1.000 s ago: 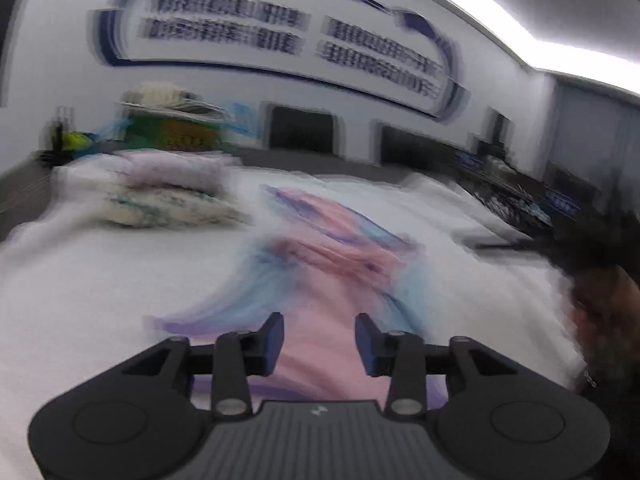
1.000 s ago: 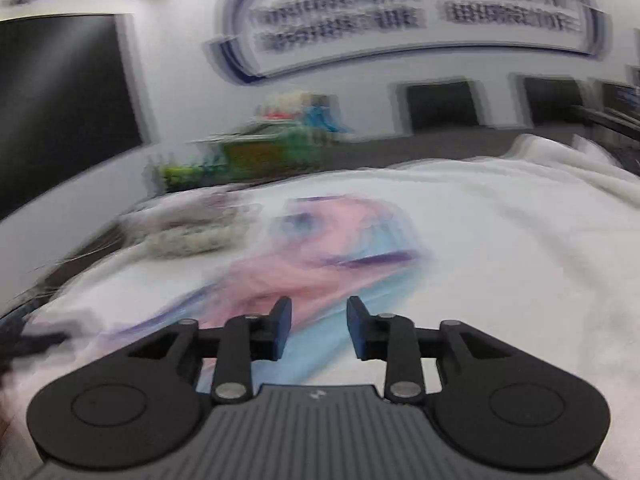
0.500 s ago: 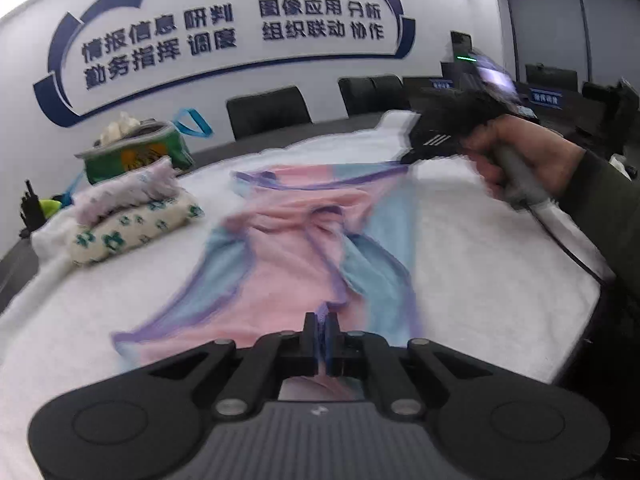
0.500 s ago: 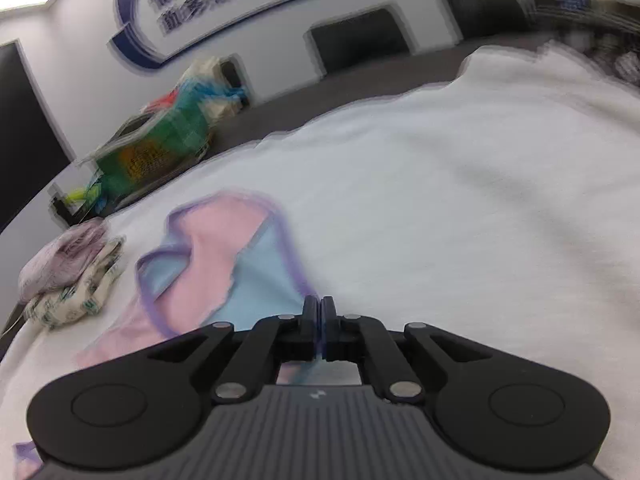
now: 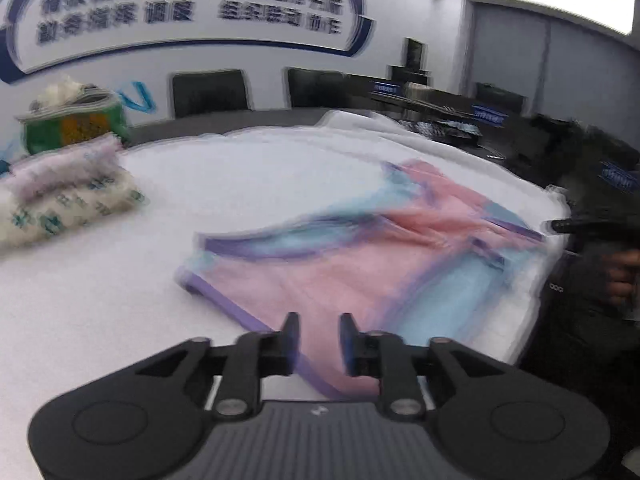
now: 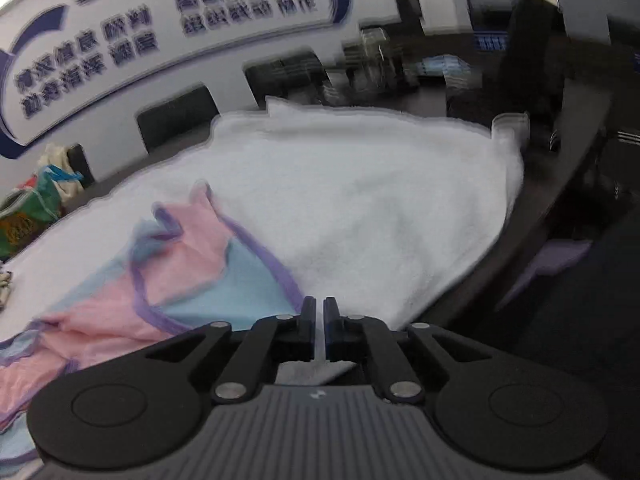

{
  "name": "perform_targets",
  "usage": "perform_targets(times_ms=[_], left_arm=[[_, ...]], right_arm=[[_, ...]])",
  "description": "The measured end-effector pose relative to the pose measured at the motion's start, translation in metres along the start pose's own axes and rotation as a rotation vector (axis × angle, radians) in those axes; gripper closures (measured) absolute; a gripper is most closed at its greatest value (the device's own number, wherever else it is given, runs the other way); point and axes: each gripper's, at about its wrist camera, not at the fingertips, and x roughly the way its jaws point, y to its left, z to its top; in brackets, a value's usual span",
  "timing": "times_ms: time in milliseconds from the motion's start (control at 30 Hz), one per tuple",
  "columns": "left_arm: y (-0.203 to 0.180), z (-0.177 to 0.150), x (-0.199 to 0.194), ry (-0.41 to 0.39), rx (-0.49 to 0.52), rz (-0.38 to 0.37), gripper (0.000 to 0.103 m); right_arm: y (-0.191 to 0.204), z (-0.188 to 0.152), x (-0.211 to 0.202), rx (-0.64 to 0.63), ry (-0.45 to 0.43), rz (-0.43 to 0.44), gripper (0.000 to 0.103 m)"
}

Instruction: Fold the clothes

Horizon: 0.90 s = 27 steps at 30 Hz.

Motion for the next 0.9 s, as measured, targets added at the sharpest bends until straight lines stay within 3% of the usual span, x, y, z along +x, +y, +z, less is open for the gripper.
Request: perform_targets(times_ms=[67,133,200,233,333,367,400,433,467,533,567,700,800,833,900], left_arm=[[0.012,0.017,0.018,-0.011,0.03,0.067,0.057],[0.025,0.031,0.039,-0.014,0.052,0.108,0.052],[0.035,0.039,0.066,0.022,0.051,0.08,0.052],[0.039,0.042,0.078,0.039,0.033,0.062,0.052],[0.043,0.045,0.101,0.094,-0.022,0.065,0.055],[0.04,0.043,0.105,0.104,0.001,0.065,0.062],[0.039,0.042,0.104,0.101,0.007,0.066,0.072],[0.038,0.041,0.104,0.096,0.008,0.069,0.09],[0.037,0.04,0.103,0.091,0.009,0.071,0.098],[0.038,0.04,0.1,0.073,-0.003,0.094,0.099],[0.041,0.041,0.097,0.06,-0.018,0.119,0.1],[0.053,0.062,0.095,0.013,-0.051,0.19,0.101],[0.057,0.082,0.111,0.014,-0.046,0.267,0.099],[0.058,0.088,0.117,0.018,-0.048,0.29,0.092],[0.056,0.094,0.125,0.039,-0.039,0.343,0.089]], right_arm=[[0.011,0.016,-0.011,-0.03,-0.075,0.059,0.092],[0.032,0.039,-0.001,-0.081,-0.103,0.187,0.063],[0.058,0.062,0.039,-0.115,-0.038,0.331,0.058],[0.074,0.071,0.07,-0.139,0.048,0.365,0.058],[0.111,0.08,0.141,-0.226,0.203,0.275,0.069],[0.121,0.08,0.16,-0.253,0.245,0.23,0.074],[0.125,0.078,0.17,-0.251,0.279,0.253,0.079],[0.129,0.077,0.179,-0.248,0.31,0.277,0.081],[0.129,0.075,0.179,-0.235,0.314,0.311,0.085],[0.13,0.072,0.18,-0.21,0.322,0.38,0.101],[0.131,0.07,0.18,-0.199,0.322,0.413,0.101],[0.15,0.089,0.171,-0.202,0.179,0.486,0.102],[0.163,0.107,0.19,-0.171,0.086,0.41,0.102],[0.168,0.111,0.199,-0.16,0.064,0.374,0.101],[0.177,0.109,0.213,-0.175,0.097,0.307,0.1]])
